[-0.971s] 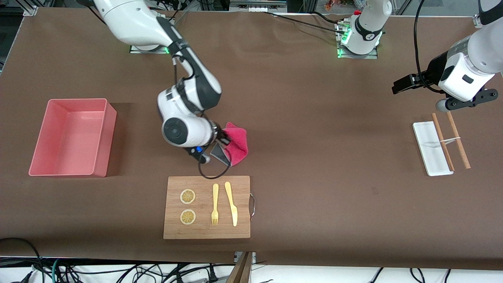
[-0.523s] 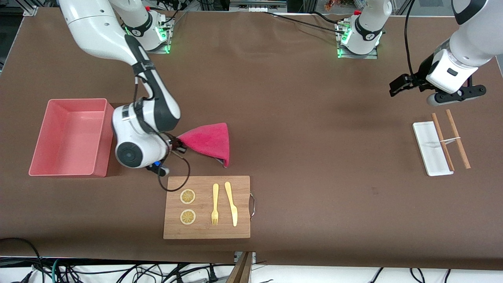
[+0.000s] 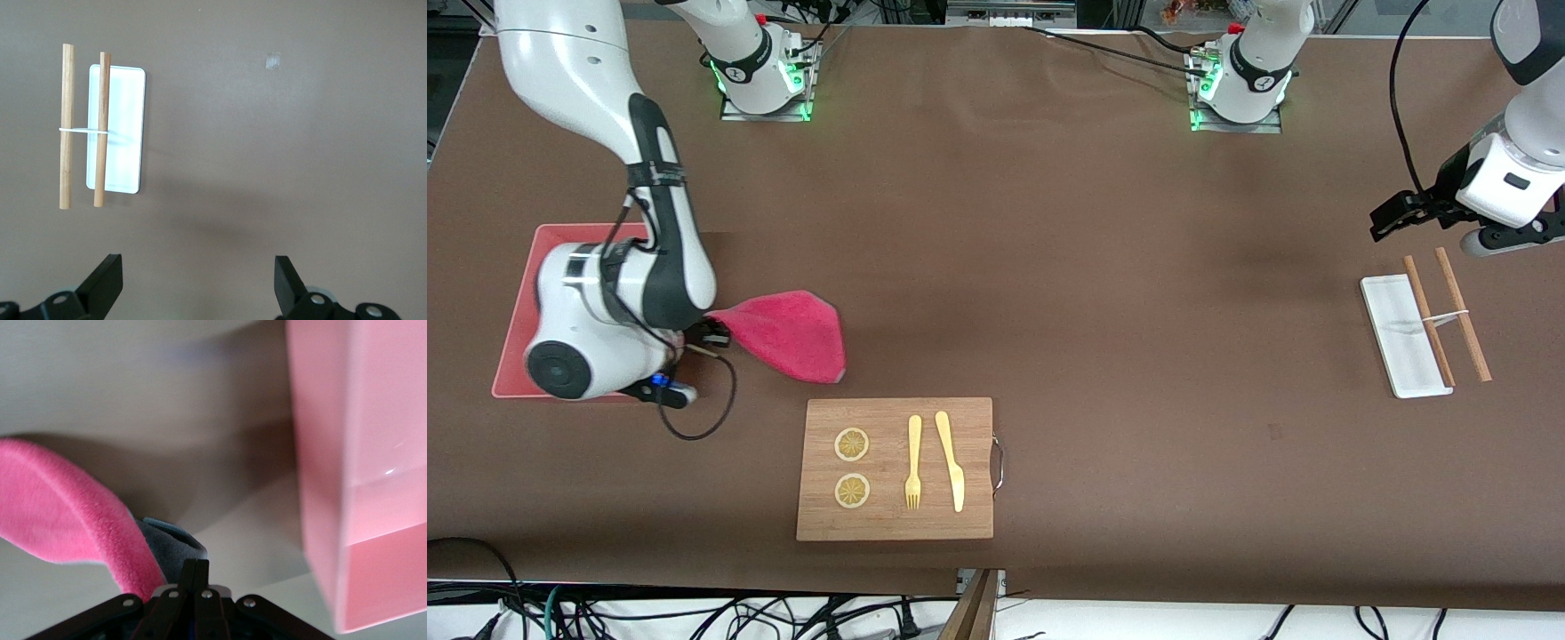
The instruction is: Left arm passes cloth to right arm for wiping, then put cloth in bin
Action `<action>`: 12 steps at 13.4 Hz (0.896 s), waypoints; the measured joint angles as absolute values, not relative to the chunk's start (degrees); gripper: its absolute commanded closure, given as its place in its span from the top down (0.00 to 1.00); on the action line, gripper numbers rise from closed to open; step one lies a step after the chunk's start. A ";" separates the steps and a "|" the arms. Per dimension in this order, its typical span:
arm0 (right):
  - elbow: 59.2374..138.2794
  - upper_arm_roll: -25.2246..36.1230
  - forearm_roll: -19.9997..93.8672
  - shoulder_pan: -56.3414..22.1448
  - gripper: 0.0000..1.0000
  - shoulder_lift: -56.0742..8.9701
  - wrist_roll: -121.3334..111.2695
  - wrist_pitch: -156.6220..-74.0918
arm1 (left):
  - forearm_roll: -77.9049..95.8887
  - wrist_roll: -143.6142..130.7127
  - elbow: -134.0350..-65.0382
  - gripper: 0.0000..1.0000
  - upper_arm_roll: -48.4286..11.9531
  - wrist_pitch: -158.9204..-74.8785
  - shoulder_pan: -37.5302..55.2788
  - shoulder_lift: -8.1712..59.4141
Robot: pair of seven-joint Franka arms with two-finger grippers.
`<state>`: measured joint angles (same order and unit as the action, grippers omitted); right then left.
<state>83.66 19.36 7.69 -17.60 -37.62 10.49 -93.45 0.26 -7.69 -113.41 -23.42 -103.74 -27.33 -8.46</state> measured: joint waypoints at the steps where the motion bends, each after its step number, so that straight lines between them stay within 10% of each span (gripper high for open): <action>1: 83.64 20.30 6.36 -17.47 0.00 -37.44 7.41 -93.43 | 0.27 -7.59 -113.11 1.00 -23.71 -103.82 -27.33 -8.46; 8: 81.40 11.56 1.17 -20.39 0.00 -36.09 21.44 -93.45 | 0.27 -6.81 -110.40 1.00 -23.61 -103.02 -25.65 -7.38; 12: 81.40 3.14 1.05 -21.94 0.00 -36.23 40.11 -95.78 | 0.26 -6.82 -109.45 1.00 -8.25 -101.00 -8.18 -6.52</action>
